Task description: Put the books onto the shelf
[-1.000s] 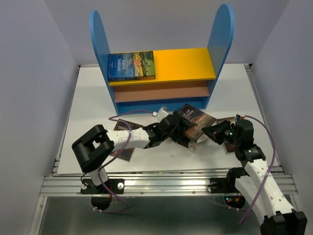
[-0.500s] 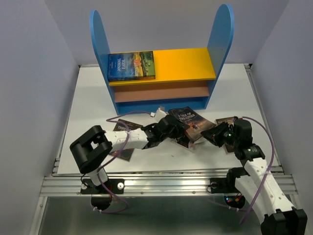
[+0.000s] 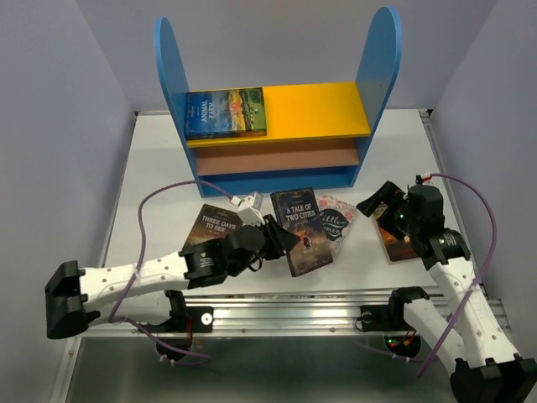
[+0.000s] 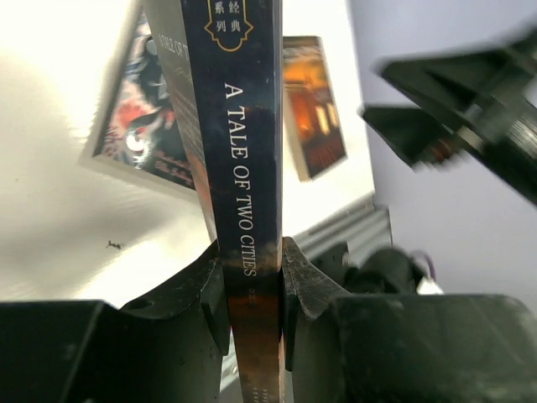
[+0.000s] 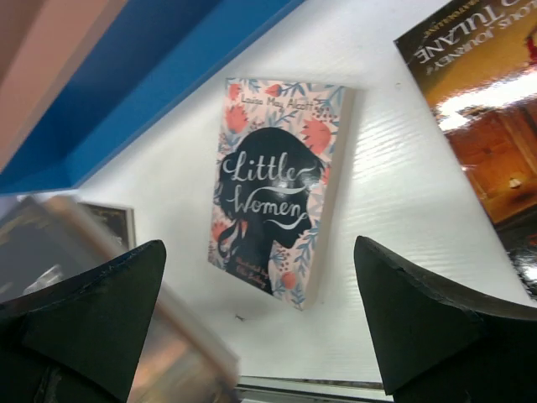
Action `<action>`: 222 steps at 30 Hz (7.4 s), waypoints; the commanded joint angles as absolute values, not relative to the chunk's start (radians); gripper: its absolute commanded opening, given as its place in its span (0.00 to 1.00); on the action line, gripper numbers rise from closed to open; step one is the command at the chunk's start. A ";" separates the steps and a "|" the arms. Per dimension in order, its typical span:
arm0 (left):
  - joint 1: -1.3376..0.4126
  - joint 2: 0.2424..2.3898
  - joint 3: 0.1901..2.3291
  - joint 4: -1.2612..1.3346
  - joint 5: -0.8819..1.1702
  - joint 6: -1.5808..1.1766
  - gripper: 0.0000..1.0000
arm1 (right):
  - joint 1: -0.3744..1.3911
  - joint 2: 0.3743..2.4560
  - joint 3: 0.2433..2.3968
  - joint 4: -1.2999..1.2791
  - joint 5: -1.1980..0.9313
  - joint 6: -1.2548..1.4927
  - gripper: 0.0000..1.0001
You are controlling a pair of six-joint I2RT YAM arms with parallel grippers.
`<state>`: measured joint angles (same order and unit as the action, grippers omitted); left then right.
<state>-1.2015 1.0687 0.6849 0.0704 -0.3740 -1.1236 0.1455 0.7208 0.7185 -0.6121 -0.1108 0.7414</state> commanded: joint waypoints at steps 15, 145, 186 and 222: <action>-1.212 1.104 1.259 0.460 -0.804 -0.311 0.00 | 0.147 0.742 0.785 -0.569 -0.031 0.618 1.00; -0.387 1.216 1.339 -0.183 -0.285 -0.807 0.99 | 0.683 1.901 2.105 -0.439 0.267 -0.071 1.00; -0.841 1.393 0.775 0.382 0.110 -0.649 0.99 | 0.641 1.043 0.650 -0.493 0.466 0.871 1.00; -0.853 1.882 0.945 0.459 0.293 -0.678 0.41 | 0.400 1.060 0.462 0.055 -0.169 0.913 0.76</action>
<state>-0.8349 1.8694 0.9363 0.4057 0.2653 -0.6590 0.3920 1.1080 0.3927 -0.0456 -0.0200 0.9165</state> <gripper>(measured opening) 0.424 0.770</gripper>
